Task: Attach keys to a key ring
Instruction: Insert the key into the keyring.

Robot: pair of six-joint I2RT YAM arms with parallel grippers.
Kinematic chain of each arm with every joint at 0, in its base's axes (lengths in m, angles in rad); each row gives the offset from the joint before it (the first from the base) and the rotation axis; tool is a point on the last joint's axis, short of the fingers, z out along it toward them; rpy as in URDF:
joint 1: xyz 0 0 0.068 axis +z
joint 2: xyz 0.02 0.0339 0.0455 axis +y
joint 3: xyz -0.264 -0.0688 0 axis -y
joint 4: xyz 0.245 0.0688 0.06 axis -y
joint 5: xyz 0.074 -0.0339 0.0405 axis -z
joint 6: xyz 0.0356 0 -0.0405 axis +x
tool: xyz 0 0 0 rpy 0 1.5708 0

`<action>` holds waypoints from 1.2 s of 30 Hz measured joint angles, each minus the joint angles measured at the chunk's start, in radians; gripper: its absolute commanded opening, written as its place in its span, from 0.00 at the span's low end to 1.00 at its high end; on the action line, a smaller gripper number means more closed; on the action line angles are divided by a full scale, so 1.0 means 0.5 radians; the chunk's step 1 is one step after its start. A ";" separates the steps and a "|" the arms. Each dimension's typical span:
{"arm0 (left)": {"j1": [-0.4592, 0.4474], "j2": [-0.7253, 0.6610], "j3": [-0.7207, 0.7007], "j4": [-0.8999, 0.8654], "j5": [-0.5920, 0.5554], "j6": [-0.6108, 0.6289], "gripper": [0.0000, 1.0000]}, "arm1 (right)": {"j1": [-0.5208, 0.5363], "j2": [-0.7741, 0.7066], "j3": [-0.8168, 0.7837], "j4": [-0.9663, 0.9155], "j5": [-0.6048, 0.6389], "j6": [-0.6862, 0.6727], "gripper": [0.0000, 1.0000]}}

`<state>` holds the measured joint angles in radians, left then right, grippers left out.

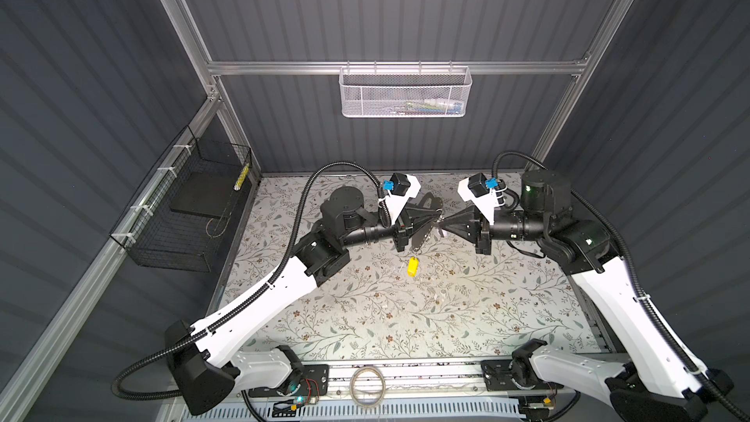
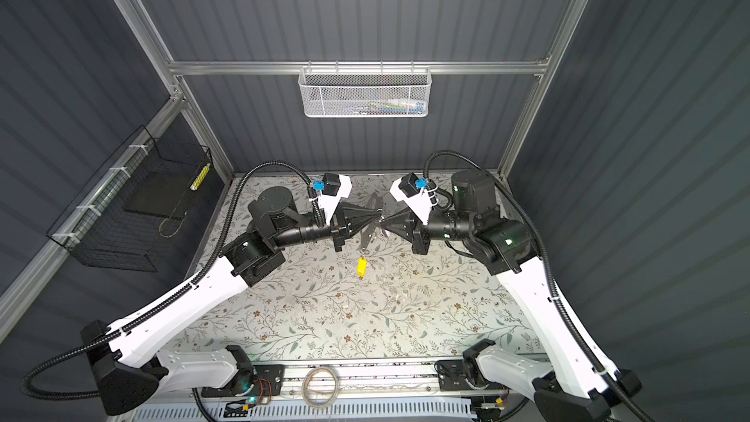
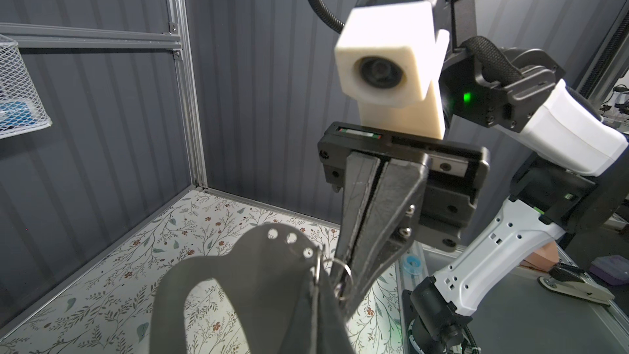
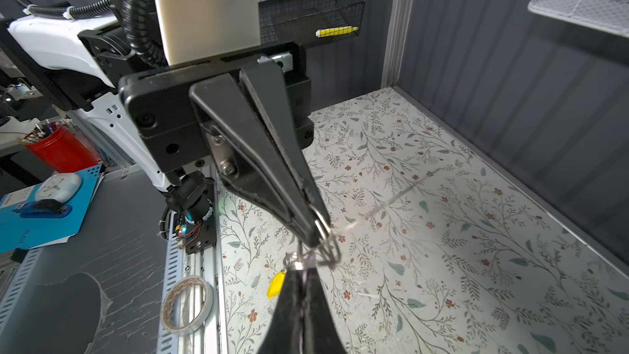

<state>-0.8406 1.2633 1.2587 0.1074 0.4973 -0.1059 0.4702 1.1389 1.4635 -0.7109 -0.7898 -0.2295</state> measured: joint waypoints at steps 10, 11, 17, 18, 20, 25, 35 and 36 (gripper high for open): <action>-0.004 -0.002 -0.031 0.038 -0.010 -0.025 0.00 | 0.007 0.128 0.175 -0.271 -0.065 -0.128 0.00; -0.004 -0.005 -0.043 0.060 -0.009 -0.034 0.00 | 0.009 0.137 0.189 -0.288 -0.065 -0.136 0.00; -0.005 -0.005 -0.124 0.171 -0.004 -0.082 0.00 | 0.017 0.056 0.085 -0.243 0.018 -0.121 0.23; -0.006 -0.005 -0.134 0.189 -0.003 -0.085 0.00 | 0.012 0.002 0.029 -0.208 0.033 -0.105 0.23; -0.006 -0.005 -0.145 0.210 0.006 -0.092 0.00 | -0.016 -0.091 -0.039 -0.163 0.059 -0.085 0.23; -0.006 -0.005 -0.149 0.240 0.059 -0.097 0.00 | -0.077 -0.249 -0.064 -0.021 0.099 -0.041 0.18; -0.006 -0.005 -0.149 0.239 0.163 -0.098 0.00 | -0.086 -0.206 -0.053 0.076 0.111 -0.028 0.14; -0.006 -0.005 -0.149 0.239 0.172 -0.098 0.00 | -0.087 -0.194 -0.050 0.077 0.111 -0.028 0.13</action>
<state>-0.8436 1.2606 1.1843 0.2268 0.5831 -0.1551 0.4267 1.0420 1.4387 -0.6724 -0.7345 -0.2436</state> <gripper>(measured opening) 0.042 0.138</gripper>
